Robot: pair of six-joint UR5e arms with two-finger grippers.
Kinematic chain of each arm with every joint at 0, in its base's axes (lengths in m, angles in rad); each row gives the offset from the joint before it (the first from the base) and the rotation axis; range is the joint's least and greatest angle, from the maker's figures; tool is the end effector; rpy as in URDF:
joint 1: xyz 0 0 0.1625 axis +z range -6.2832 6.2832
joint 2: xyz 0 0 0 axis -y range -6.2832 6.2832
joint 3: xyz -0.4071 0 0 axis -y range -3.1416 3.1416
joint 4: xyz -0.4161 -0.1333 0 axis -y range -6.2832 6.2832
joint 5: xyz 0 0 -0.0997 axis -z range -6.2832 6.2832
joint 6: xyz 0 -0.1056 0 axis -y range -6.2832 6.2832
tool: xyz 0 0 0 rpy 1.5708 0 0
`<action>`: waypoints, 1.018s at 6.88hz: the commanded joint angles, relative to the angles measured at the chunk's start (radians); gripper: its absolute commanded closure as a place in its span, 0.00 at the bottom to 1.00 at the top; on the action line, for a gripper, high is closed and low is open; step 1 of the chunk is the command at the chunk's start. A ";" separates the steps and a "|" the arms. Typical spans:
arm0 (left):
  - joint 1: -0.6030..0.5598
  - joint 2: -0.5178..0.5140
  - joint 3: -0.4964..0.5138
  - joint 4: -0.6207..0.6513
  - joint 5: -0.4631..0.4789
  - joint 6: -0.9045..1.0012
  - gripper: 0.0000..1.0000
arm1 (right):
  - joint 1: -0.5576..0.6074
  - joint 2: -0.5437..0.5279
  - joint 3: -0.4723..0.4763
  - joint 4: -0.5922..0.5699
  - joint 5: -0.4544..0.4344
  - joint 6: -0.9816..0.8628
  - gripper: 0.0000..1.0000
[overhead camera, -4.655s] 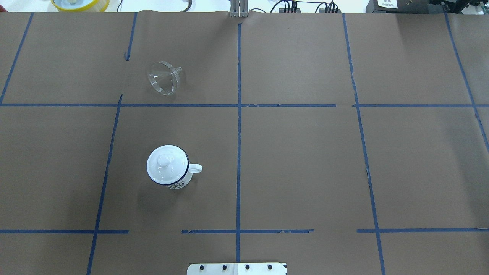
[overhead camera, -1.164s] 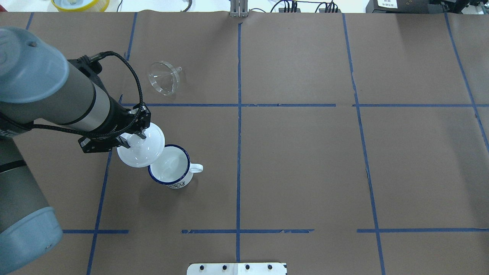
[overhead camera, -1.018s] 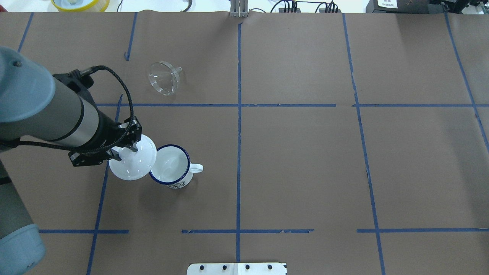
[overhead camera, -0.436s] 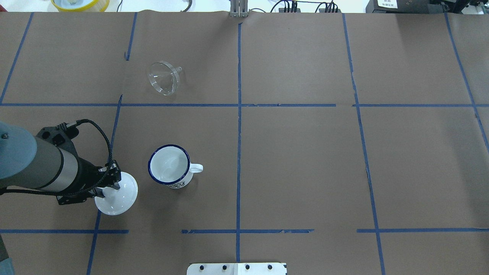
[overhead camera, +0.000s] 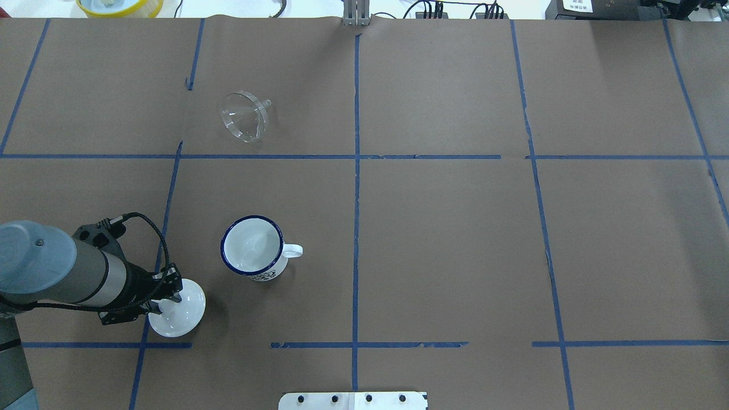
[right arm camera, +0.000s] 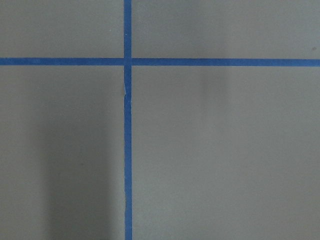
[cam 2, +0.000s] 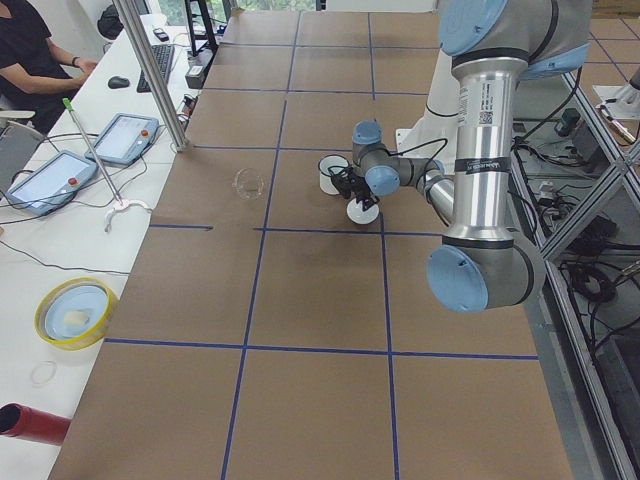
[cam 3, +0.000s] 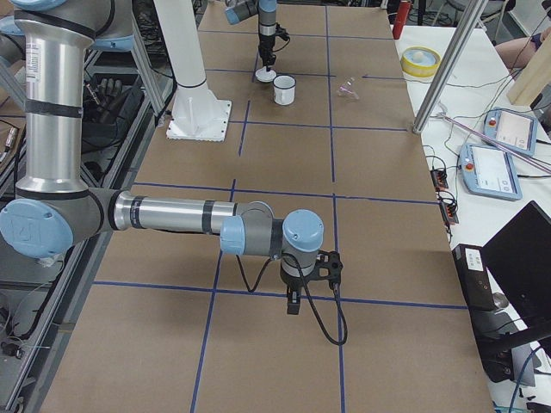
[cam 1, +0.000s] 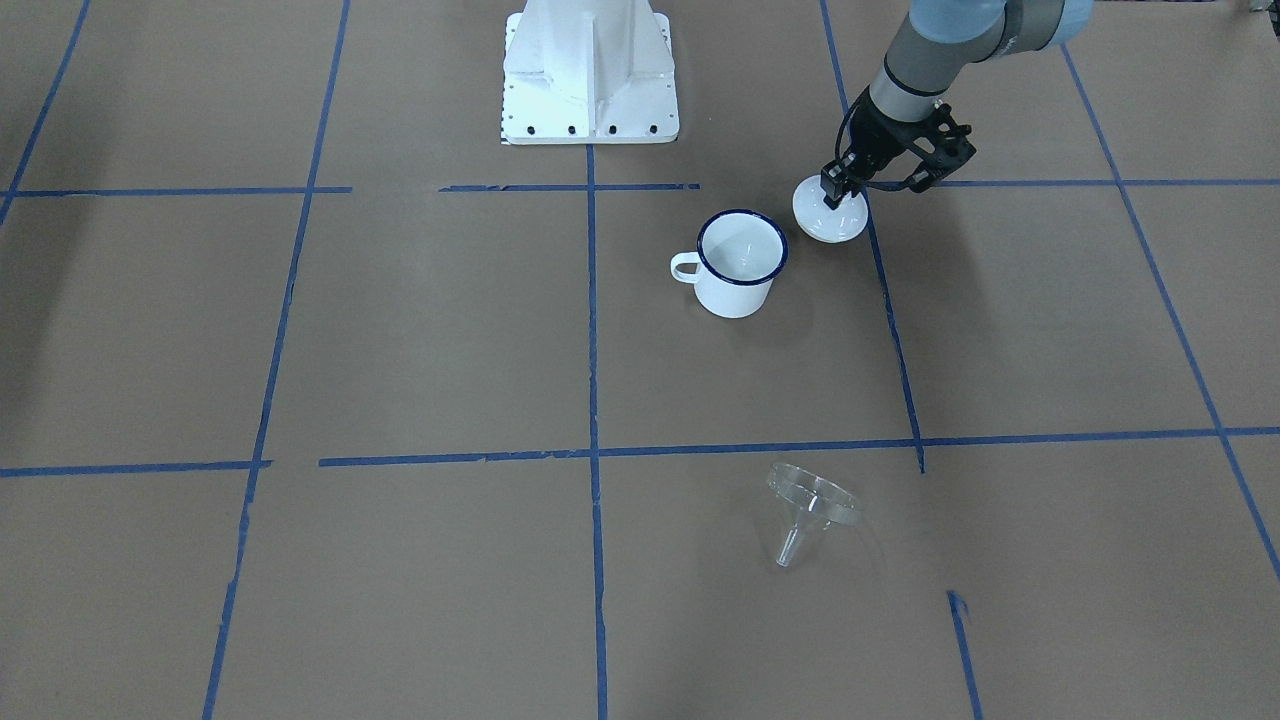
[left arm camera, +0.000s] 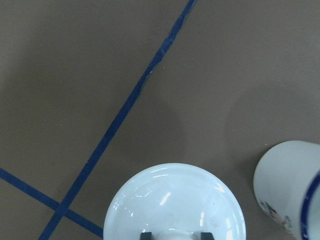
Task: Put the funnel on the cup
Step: 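Lift the white lid off the mug and set it down nearer the robot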
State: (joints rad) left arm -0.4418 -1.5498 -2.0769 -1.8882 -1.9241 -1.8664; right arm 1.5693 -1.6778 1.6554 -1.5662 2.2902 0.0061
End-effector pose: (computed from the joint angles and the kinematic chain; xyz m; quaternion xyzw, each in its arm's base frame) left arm 0.4107 -0.3013 0.3726 -0.1333 0.3953 -0.2626 0.8701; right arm 0.0630 -0.4709 0.6578 -0.0097 -0.3519 0.0053 0.9360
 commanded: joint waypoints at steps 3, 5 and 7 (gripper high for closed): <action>0.018 -0.003 0.029 -0.006 0.005 -0.005 0.66 | 0.000 0.000 0.000 0.000 0.000 0.000 0.00; 0.005 -0.004 0.012 -0.006 0.005 0.004 0.00 | 0.000 0.000 0.000 0.000 0.000 0.000 0.00; -0.125 0.007 -0.098 0.044 0.000 0.028 0.00 | 0.000 0.000 0.001 0.000 0.000 0.000 0.00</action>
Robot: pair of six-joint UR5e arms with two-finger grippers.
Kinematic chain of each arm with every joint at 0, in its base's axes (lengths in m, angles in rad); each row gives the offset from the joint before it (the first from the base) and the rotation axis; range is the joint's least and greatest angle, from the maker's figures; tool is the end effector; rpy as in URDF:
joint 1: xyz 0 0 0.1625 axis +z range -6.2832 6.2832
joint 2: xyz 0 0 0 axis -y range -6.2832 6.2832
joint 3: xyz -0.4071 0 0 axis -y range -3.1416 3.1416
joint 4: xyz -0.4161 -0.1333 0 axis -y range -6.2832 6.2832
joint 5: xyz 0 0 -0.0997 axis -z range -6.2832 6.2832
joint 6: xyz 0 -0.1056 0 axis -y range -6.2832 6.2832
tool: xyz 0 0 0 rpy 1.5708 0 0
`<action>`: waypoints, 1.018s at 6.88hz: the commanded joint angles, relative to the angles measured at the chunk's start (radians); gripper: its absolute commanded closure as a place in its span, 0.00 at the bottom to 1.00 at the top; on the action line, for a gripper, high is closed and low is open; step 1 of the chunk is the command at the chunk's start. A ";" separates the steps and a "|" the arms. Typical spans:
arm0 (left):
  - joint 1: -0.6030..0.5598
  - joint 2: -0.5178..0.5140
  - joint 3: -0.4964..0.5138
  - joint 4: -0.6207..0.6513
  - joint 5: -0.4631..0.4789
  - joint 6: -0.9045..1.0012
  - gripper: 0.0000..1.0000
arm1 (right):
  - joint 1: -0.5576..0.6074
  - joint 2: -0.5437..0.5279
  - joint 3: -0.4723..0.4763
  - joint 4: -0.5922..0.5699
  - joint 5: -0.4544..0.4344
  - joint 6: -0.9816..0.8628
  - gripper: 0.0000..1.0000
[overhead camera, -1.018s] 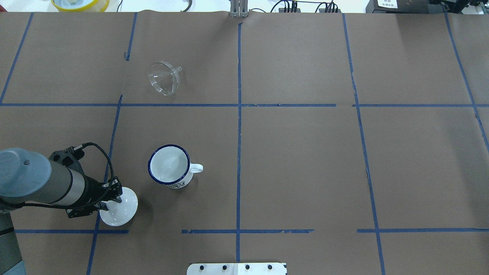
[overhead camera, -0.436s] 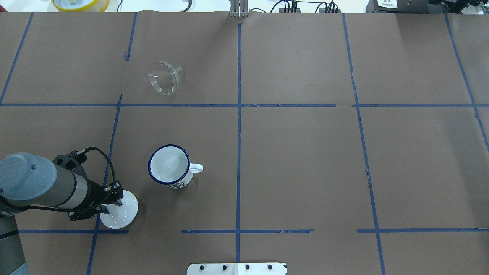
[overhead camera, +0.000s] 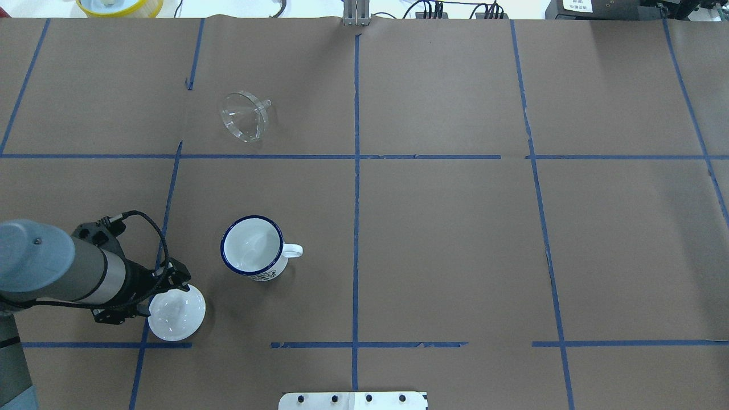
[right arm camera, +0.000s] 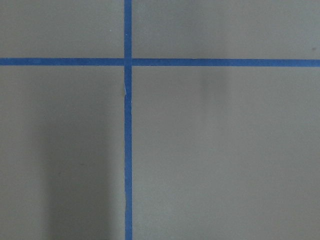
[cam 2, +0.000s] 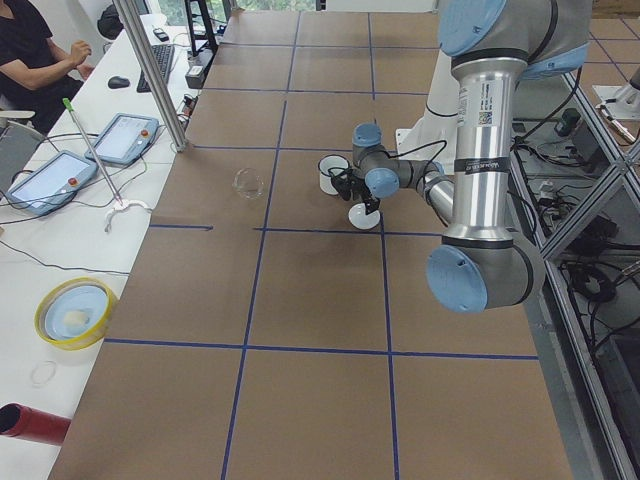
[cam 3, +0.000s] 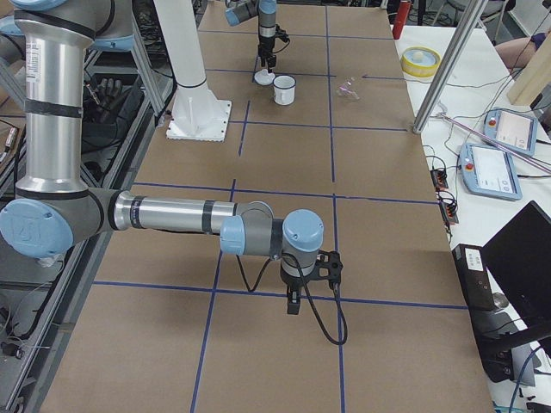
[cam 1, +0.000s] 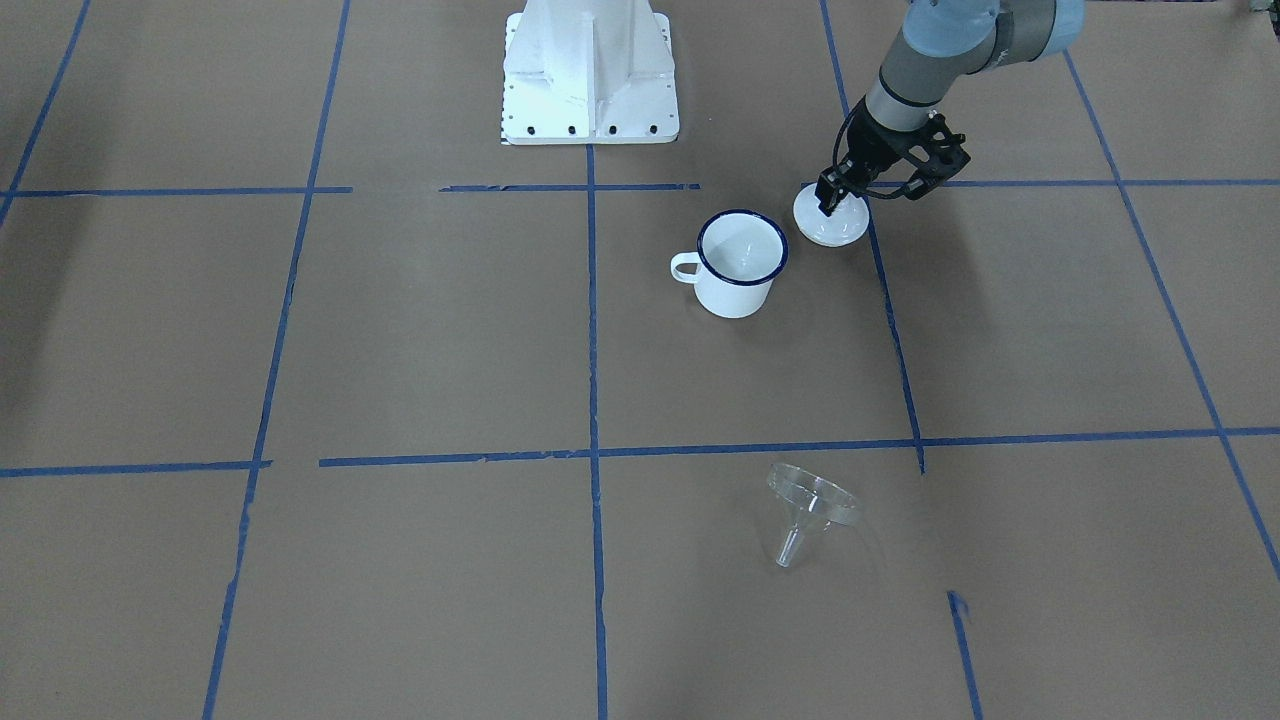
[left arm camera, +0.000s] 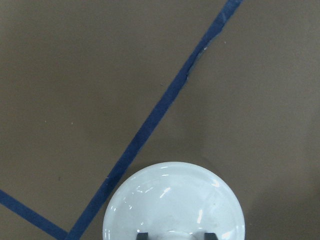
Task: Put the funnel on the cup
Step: 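Open the left gripper and move it to the clear glass funnel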
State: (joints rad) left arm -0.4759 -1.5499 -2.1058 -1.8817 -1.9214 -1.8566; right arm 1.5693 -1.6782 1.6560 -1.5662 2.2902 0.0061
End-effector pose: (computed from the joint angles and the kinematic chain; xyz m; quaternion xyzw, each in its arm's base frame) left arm 0.3949 -0.3127 0.3590 -0.1216 0.4081 -0.2704 0.8634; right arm 0.0630 -0.4707 0.6577 -0.0096 -0.3519 0.0053 0.9360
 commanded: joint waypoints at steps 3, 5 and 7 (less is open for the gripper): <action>-0.277 -0.178 0.014 0.075 -0.004 0.021 0.00 | 0.000 0.000 -0.001 0.000 0.000 0.000 0.00; -0.317 -0.344 0.218 -0.049 0.010 -0.083 0.00 | 0.000 0.000 -0.001 0.000 0.000 0.000 0.00; -0.319 -0.352 0.385 -0.445 0.186 -0.353 0.03 | 0.000 0.000 0.001 0.000 0.000 0.000 0.00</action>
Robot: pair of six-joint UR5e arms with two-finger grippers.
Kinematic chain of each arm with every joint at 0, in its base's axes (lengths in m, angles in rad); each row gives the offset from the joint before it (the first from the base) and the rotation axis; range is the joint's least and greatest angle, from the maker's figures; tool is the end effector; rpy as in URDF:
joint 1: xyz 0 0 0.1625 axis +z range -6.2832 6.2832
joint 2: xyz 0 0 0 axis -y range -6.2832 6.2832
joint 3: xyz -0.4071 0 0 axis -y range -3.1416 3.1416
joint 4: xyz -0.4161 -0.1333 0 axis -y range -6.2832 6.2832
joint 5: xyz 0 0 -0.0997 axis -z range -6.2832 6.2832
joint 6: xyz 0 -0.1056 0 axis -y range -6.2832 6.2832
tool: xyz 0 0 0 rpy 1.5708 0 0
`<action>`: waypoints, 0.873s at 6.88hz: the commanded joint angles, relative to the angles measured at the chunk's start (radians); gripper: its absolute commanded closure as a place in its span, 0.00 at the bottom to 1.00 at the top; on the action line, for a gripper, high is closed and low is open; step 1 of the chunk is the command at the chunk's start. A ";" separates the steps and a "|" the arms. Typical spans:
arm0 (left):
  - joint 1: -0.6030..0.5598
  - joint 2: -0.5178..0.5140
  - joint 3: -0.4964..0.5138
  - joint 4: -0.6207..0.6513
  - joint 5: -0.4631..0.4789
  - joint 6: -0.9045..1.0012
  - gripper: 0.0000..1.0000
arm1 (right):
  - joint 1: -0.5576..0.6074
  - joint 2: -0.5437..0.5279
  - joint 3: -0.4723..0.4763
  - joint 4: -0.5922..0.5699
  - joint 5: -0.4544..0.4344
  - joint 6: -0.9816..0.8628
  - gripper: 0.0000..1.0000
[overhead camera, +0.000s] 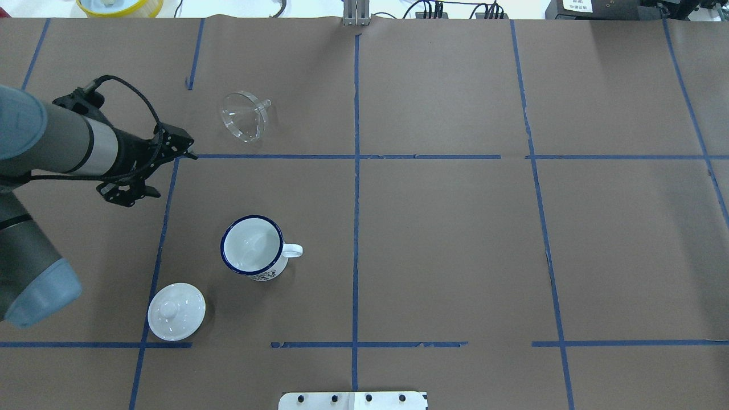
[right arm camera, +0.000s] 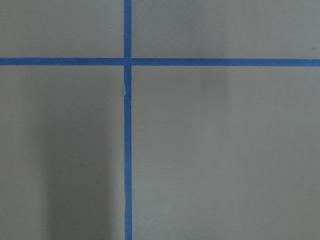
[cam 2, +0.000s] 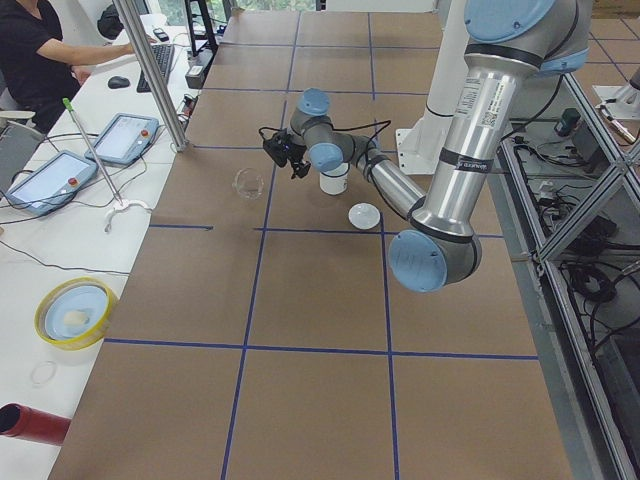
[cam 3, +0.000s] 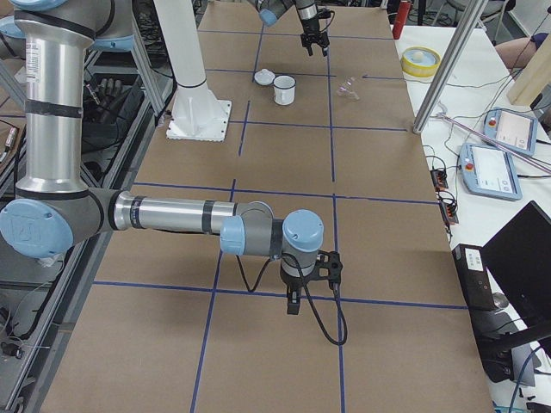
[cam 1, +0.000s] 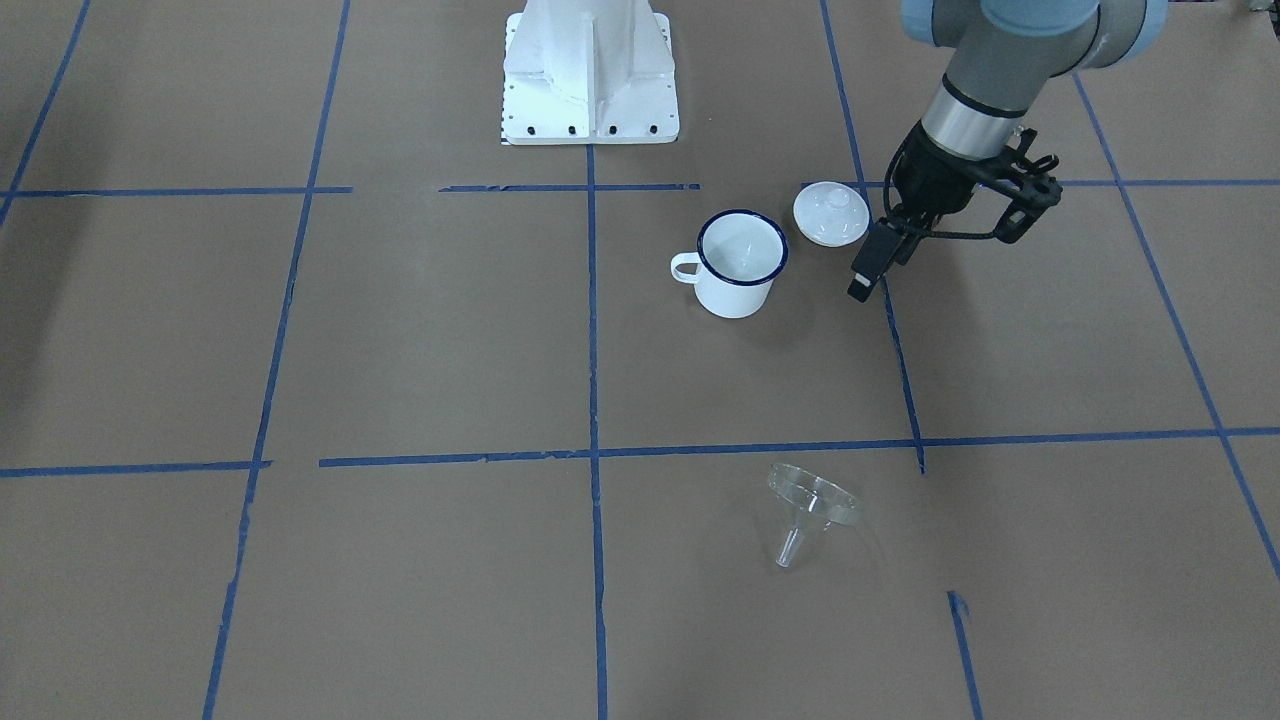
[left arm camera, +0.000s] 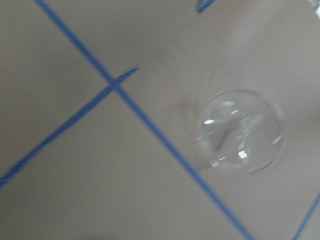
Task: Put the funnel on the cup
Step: 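Open the left gripper and move it to the clear glass funnel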
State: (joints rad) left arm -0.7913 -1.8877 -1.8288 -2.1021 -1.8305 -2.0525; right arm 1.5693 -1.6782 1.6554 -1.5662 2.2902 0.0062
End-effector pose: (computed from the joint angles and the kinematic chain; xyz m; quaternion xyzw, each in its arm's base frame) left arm 0.3547 -0.5099 0.2797 -0.0285 0.5317 -0.4468 0.7189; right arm 0.0630 -0.4707 0.6580 -0.0099 -0.3519 0.0054 0.9360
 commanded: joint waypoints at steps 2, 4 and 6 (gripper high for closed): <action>0.003 -0.103 0.358 -0.456 0.221 -0.219 0.06 | 0.000 0.000 0.000 0.000 0.000 0.000 0.00; 0.004 -0.111 0.376 -0.460 0.231 -0.212 0.02 | 0.000 0.000 0.001 0.000 0.000 0.000 0.00; 0.009 -0.132 0.440 -0.557 0.235 -0.221 0.03 | 0.000 0.000 0.001 0.000 0.000 0.000 0.00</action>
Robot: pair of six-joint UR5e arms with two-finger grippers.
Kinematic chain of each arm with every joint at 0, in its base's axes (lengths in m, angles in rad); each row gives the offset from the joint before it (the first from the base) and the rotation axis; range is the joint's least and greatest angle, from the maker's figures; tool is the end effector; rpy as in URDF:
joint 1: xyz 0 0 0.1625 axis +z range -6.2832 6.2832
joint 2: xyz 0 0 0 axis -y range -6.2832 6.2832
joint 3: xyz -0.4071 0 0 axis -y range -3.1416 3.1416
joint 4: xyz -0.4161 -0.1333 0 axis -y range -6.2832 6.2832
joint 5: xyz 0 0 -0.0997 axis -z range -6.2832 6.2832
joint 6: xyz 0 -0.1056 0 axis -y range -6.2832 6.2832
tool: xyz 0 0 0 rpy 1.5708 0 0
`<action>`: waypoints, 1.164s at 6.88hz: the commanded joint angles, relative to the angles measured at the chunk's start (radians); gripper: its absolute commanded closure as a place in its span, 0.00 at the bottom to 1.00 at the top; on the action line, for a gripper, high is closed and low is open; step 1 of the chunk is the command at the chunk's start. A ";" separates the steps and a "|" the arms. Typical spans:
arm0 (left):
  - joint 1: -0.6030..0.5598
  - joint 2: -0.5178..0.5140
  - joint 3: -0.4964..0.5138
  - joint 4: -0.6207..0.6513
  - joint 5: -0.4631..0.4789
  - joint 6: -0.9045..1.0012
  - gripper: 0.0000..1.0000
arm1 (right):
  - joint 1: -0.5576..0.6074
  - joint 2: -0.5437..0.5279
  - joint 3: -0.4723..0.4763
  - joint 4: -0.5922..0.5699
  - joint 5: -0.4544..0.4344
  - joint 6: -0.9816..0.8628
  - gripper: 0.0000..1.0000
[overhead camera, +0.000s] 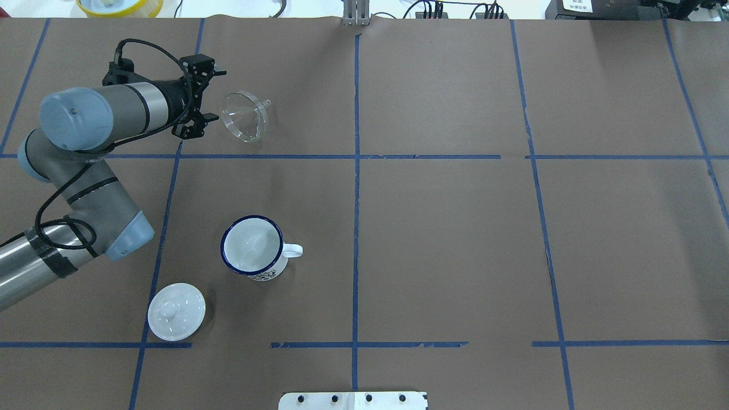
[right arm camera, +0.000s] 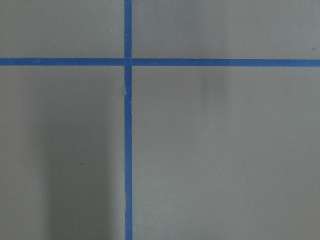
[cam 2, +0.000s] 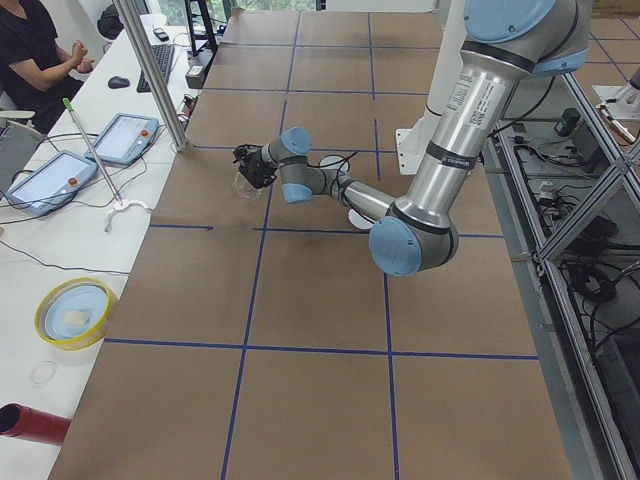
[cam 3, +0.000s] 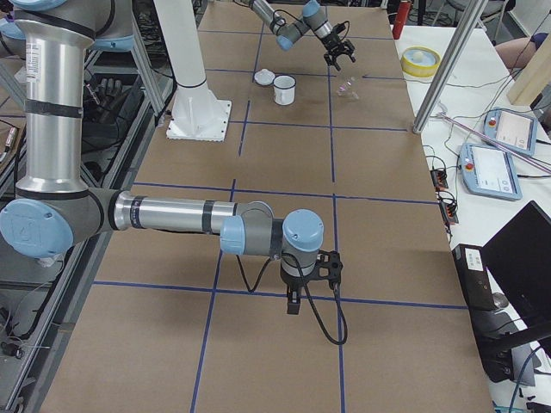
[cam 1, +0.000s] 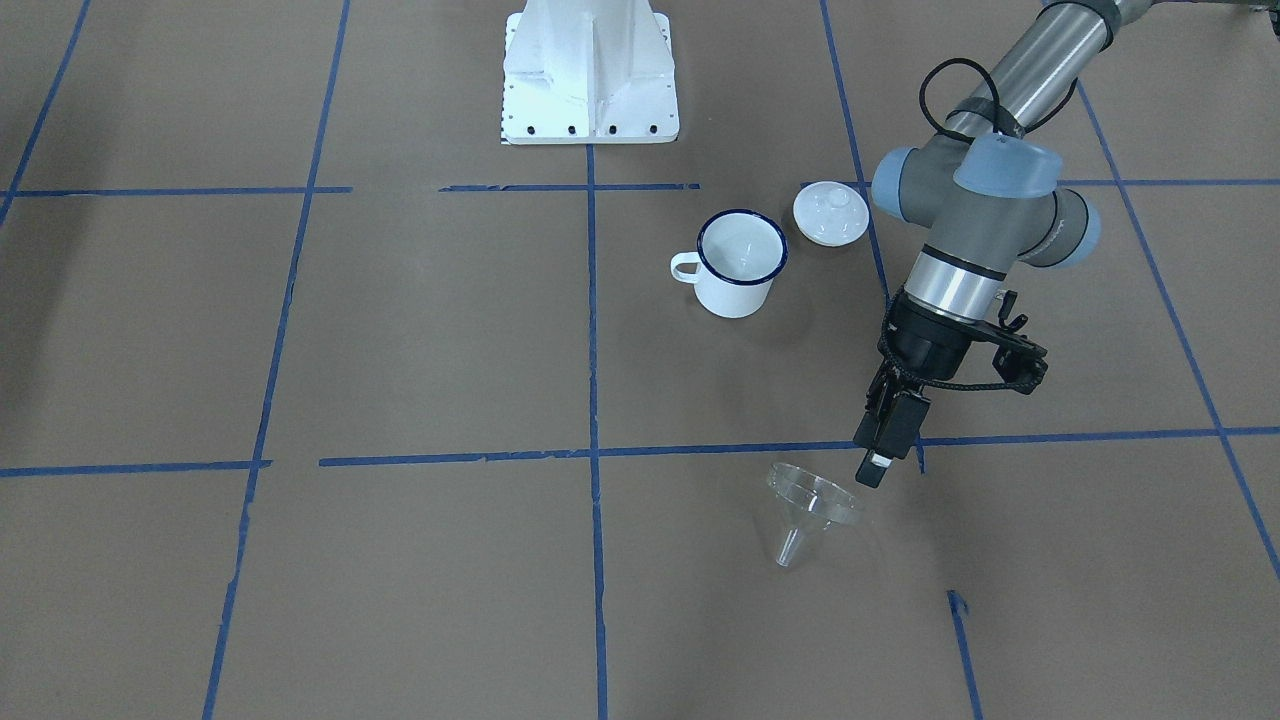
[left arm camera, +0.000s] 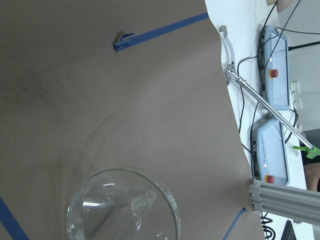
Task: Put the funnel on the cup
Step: 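Lower the left gripper and grasp the glass funnel's rim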
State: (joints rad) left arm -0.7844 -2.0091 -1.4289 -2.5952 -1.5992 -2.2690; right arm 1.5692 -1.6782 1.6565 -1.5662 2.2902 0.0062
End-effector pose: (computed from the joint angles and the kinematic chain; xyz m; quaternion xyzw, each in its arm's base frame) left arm 0.4018 -0.5851 0.3391 0.0152 0.6133 -0.5268 0.5883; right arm 0.0630 -0.4708 0.6574 -0.0094 -0.3519 0.0052 0.9360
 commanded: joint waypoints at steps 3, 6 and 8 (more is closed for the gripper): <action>0.007 -0.066 0.168 -0.174 0.035 -0.007 0.04 | 0.000 0.000 0.000 0.000 0.000 0.000 0.00; 0.007 -0.089 0.245 -0.298 0.022 -0.003 0.12 | 0.000 0.000 -0.001 0.000 0.000 0.000 0.00; 0.008 -0.124 0.289 -0.309 0.024 -0.004 0.24 | 0.000 0.000 0.000 0.000 0.000 0.000 0.00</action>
State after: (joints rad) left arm -0.7767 -2.1140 -1.1653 -2.8938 -1.5763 -2.2730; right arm 1.5693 -1.6782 1.6556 -1.5662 2.2902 0.0061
